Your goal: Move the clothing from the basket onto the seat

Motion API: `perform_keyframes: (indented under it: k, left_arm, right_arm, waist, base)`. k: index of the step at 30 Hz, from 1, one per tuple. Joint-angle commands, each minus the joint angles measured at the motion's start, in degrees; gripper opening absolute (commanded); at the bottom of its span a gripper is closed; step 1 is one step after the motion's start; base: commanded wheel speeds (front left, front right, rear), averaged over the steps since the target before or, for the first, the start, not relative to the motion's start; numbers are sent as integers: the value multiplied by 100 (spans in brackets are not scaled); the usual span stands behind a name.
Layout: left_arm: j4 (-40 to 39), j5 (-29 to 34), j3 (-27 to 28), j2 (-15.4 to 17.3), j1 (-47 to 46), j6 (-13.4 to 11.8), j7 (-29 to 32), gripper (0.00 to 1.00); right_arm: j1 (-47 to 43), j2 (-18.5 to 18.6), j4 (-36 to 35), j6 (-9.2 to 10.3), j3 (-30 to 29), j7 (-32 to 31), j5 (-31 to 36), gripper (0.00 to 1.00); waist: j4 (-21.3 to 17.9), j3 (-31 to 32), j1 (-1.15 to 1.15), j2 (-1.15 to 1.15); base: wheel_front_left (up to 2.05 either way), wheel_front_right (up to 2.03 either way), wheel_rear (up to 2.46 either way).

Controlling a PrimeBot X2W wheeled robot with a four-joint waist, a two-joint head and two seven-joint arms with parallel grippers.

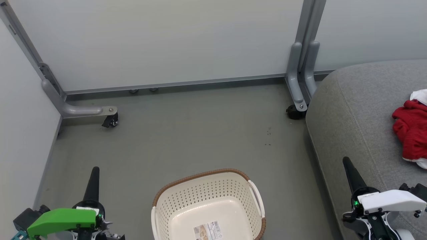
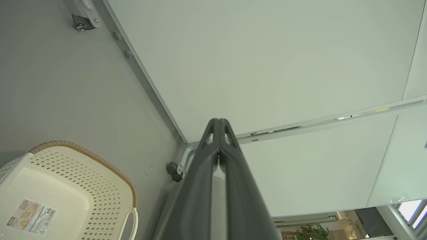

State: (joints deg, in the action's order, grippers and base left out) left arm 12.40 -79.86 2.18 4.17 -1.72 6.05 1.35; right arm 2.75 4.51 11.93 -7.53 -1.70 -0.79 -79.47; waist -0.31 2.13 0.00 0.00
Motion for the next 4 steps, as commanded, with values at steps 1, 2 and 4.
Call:
perform_keyframes:
  k: [1,2,4]
  left_arm:
    - [0,-187,55,19,-164,44,47,0]
    - [5,-227,63,18,-180,50,57,0]
    - [16,-315,81,16,-209,63,83,0]
  right_arm:
    - [106,32,10,5,-47,-49,-186,0]
    - [120,31,17,5,-55,-67,-238,0]
    - [146,29,32,6,-70,-86,-333,0]
  waist:
    - [3,-17,0,0]
    - [4,-24,0,0]
    - [5,-38,0,0]
  base:
    - [0,0,0]
    - [0,0,0]
    - [0,0,0]
